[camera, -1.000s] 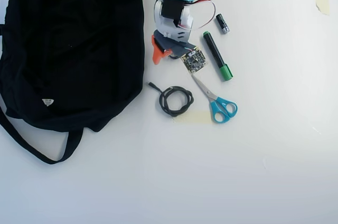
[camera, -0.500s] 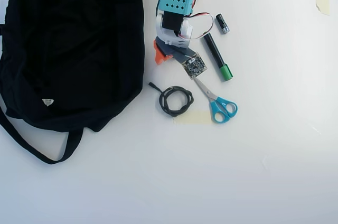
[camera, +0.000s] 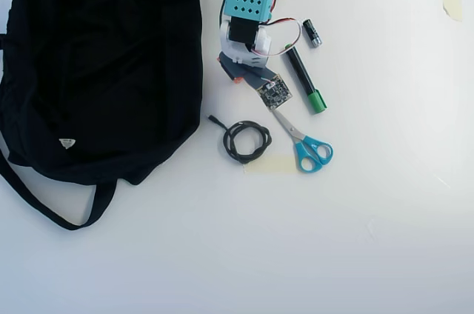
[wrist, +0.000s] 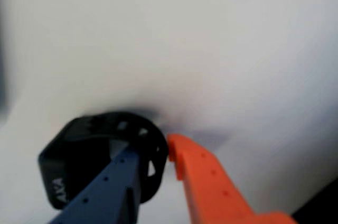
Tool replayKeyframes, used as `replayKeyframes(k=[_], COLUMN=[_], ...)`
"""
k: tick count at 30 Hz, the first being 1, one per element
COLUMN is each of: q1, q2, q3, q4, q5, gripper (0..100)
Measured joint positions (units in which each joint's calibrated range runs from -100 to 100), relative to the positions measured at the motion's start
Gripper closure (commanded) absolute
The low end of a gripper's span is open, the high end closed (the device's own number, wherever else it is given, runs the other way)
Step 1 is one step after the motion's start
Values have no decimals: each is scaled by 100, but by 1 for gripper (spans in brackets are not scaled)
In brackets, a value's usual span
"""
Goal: Put the bike light into the black bag
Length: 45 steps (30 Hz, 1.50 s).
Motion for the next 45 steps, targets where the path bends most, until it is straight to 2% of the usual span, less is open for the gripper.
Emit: replayKeyframes(k=[18,31,45], q1=[-103,-162,-301], q2=[-33,-1279,-2997], q3=[-24,-24,-16], q4=[34,266,378], q5=[-5,-24,-821], gripper=[98,98,98])
